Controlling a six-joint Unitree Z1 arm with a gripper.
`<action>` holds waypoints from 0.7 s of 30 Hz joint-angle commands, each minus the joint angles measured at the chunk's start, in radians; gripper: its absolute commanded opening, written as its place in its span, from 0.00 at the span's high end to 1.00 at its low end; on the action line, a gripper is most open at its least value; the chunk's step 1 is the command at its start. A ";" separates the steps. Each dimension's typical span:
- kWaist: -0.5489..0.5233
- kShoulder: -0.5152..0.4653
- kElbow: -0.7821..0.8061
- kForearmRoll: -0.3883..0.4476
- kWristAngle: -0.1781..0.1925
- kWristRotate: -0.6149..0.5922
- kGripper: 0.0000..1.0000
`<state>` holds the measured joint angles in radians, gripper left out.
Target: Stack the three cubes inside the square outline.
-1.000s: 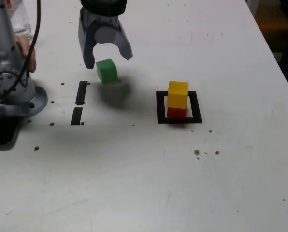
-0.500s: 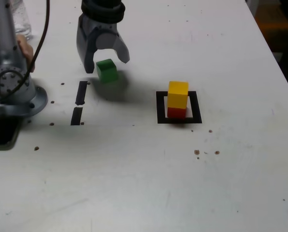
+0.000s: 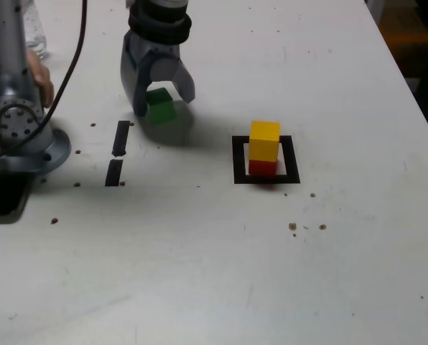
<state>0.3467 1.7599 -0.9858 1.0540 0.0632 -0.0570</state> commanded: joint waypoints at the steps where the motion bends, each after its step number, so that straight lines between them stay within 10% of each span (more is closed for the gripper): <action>1: 0.003 0.002 0.002 -0.014 0.001 0.000 0.56; 6: 0.003 0.002 0.008 -0.045 0.010 0.000 0.83; 21: -0.010 -0.044 -0.006 0.013 -0.003 0.009 0.83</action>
<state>0.3436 1.7285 -0.9835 1.0580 0.0615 -0.0498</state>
